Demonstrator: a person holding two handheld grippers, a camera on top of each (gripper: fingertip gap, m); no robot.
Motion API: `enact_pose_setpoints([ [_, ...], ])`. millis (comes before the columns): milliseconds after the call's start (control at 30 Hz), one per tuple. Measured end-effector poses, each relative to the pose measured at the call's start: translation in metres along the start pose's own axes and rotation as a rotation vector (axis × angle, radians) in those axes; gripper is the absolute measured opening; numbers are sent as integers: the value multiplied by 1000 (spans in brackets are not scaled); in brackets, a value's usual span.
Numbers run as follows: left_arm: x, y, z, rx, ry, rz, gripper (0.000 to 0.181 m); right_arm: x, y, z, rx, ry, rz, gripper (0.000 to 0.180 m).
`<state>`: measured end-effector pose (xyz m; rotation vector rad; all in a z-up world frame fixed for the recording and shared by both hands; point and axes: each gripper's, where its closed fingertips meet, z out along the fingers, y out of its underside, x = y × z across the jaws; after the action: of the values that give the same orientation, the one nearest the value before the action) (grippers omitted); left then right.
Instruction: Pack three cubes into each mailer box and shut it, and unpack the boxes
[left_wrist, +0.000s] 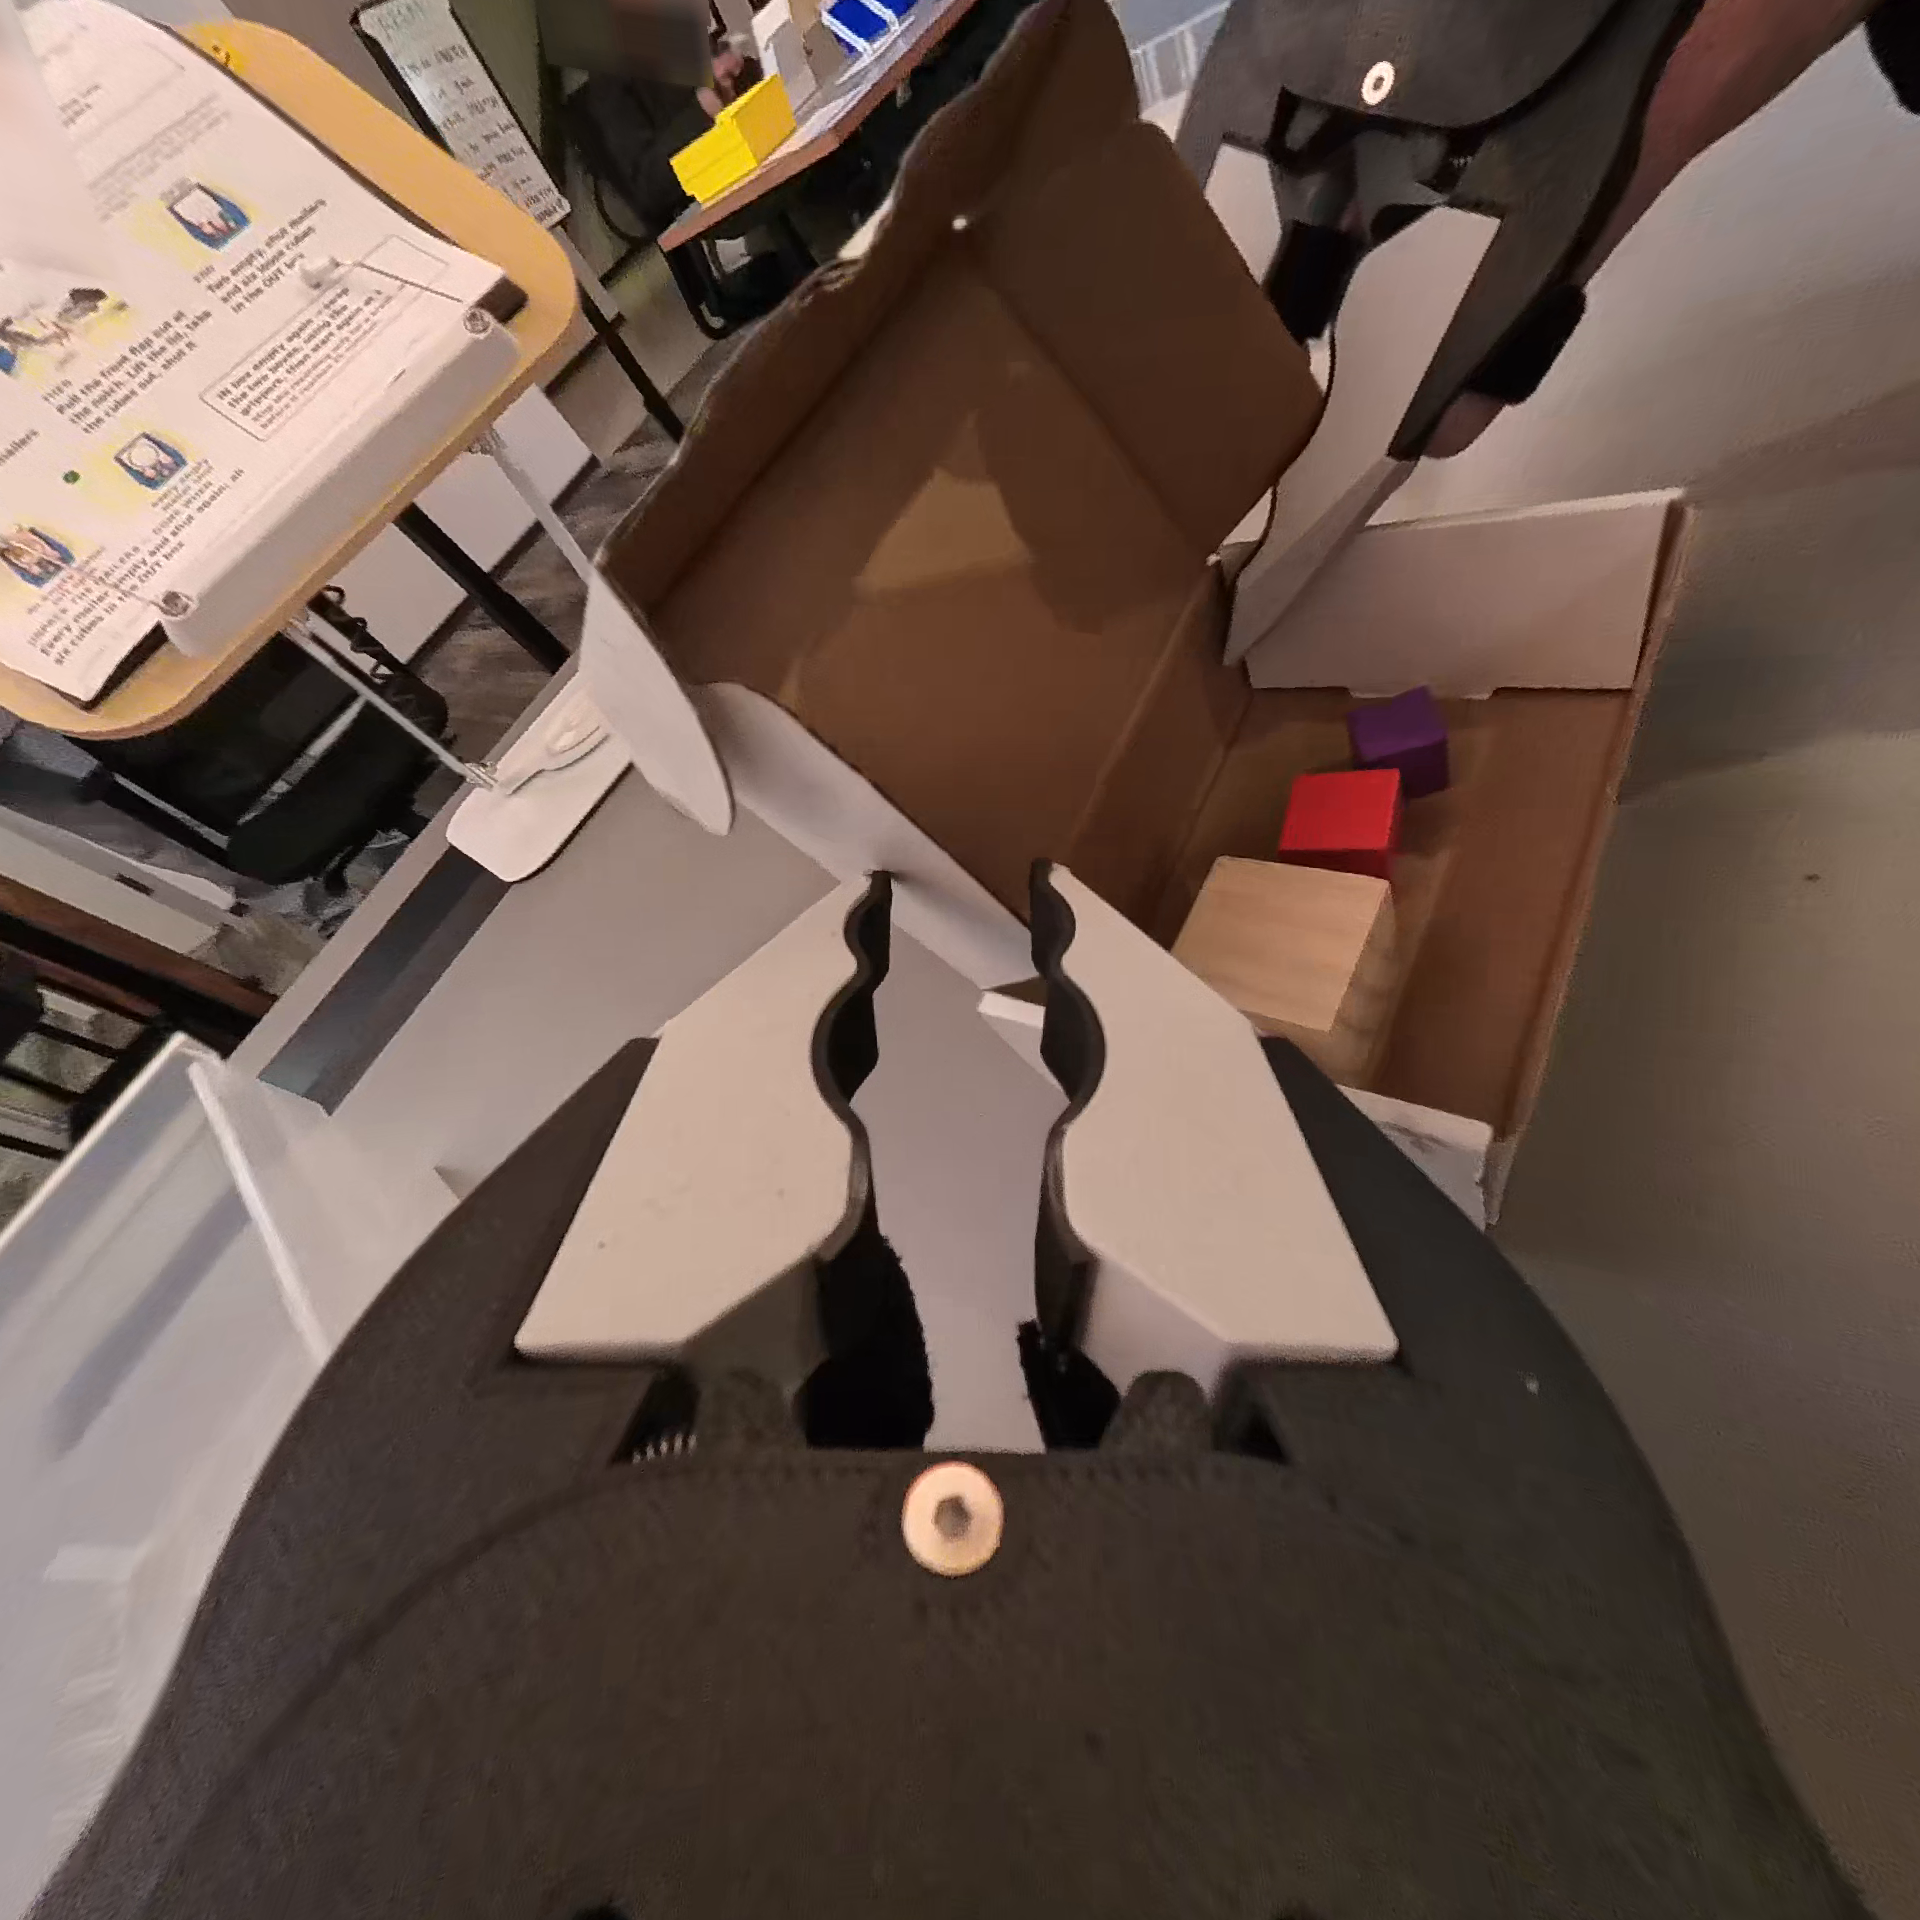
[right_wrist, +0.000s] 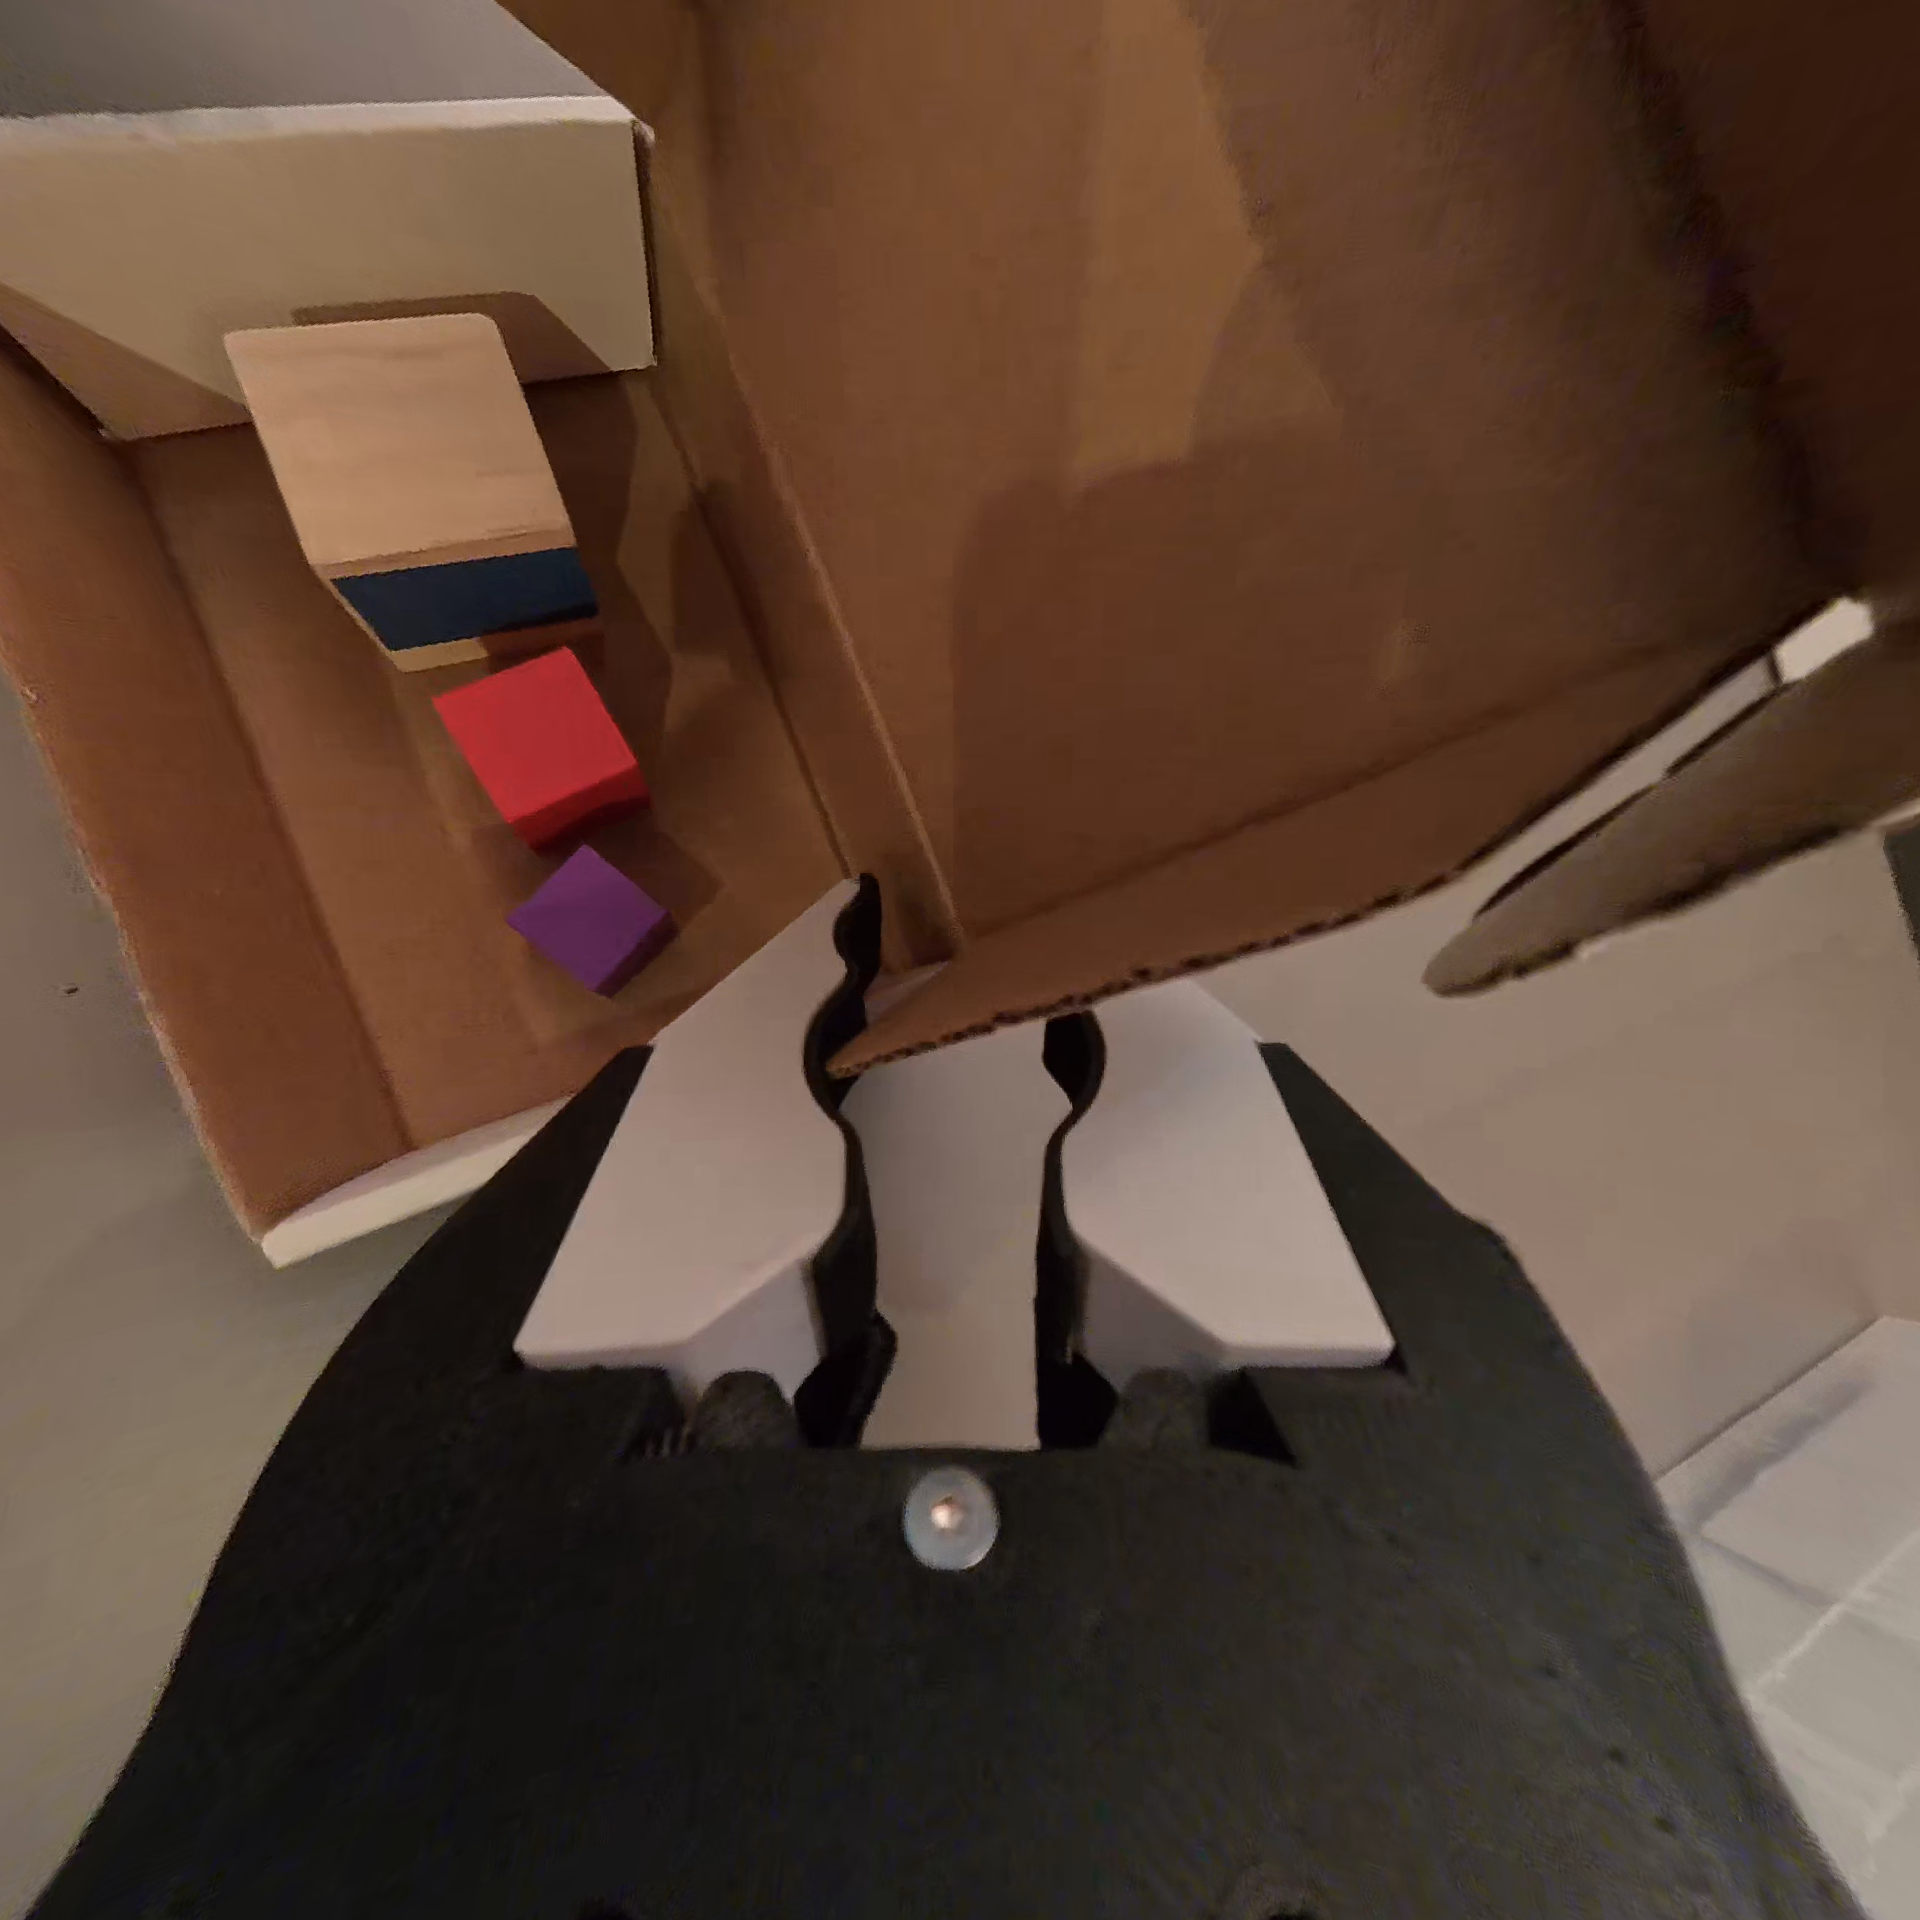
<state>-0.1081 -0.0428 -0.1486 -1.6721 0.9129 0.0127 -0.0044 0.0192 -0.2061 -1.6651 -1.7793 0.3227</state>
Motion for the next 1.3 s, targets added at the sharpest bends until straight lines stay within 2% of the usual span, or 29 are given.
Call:
enact_pose_setpoints([
  [33,2,0,-1,-3,-9,17,25,1,-1,0,2,23,-5,29],
  [333,22,9,-2,-39,-29,127,23,-17,-10,-11,96,-2,13,48],
  [467,28,14,-3,-69,-23,182,21,-25,-18,-18,151,-27,13,64],
  [633,34,22,0,-96,-8,187,22,-44,-24,-31,208,-114,-19,85],
  [833,37,25,3,-111,-7,204,23,-60,-9,-42,195,-217,-65,96],
  [900,38,25,4,-112,4,199,23,-60,-6,-47,205,-222,-95,91],
  [1133,36,25,3,-103,-4,224,26,-53,-2,-65,234,-274,-123,56],
  [1300,37,24,4,-100,7,229,26,-55,3,-73,226,-332,-128,52],
])
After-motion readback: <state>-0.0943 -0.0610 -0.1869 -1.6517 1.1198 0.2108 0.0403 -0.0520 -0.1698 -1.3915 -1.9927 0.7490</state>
